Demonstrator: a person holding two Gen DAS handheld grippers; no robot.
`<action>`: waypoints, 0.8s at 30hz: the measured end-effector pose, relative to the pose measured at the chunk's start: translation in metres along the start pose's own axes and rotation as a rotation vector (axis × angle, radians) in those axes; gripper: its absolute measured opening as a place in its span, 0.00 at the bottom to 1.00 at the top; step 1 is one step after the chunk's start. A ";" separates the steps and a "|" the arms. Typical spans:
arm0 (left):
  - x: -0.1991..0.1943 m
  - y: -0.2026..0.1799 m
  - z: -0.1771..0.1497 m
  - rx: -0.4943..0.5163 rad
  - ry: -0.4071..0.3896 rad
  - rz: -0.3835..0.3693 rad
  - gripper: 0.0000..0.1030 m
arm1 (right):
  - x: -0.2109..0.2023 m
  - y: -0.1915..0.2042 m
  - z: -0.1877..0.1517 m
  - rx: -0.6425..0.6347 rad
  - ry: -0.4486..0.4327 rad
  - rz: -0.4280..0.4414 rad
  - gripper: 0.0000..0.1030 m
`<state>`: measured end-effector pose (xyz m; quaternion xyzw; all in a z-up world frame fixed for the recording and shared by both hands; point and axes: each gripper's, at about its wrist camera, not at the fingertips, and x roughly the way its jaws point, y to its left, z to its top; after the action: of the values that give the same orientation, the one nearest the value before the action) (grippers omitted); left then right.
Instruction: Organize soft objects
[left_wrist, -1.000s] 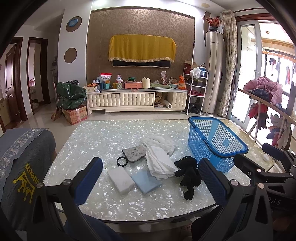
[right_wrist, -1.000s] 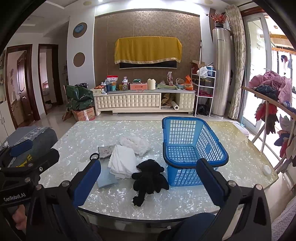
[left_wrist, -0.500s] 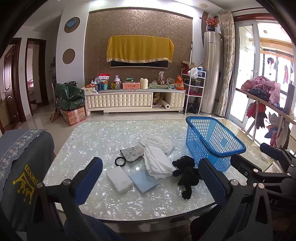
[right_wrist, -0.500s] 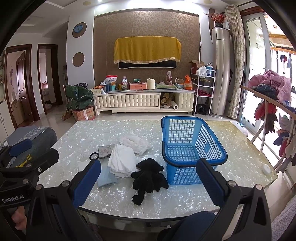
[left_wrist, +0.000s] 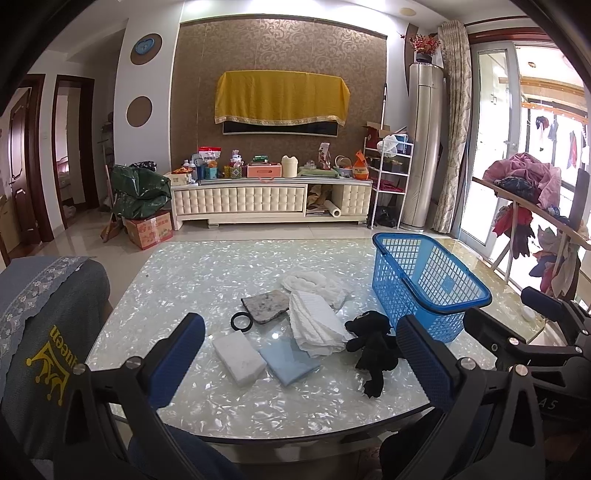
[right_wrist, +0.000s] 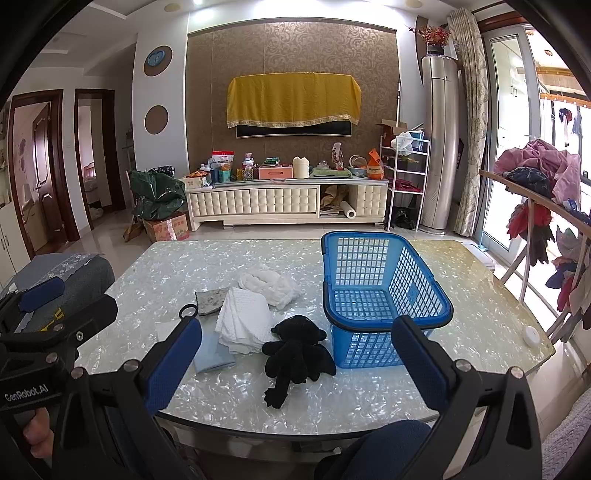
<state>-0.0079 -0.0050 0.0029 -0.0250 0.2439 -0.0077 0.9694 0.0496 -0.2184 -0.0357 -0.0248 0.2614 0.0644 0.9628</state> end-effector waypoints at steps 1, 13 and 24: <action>0.000 0.000 0.000 0.000 0.000 0.000 1.00 | 0.000 0.000 0.000 0.001 0.000 0.001 1.00; 0.003 0.000 0.002 0.003 0.005 -0.005 1.00 | 0.000 0.000 0.000 0.000 0.000 -0.004 1.00; 0.045 -0.008 0.012 0.054 0.094 -0.013 1.00 | 0.019 -0.010 0.007 0.016 0.067 0.024 1.00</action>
<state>0.0371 -0.0133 -0.0078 0.0001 0.2889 -0.0220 0.9571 0.0707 -0.2257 -0.0388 -0.0161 0.2940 0.0729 0.9529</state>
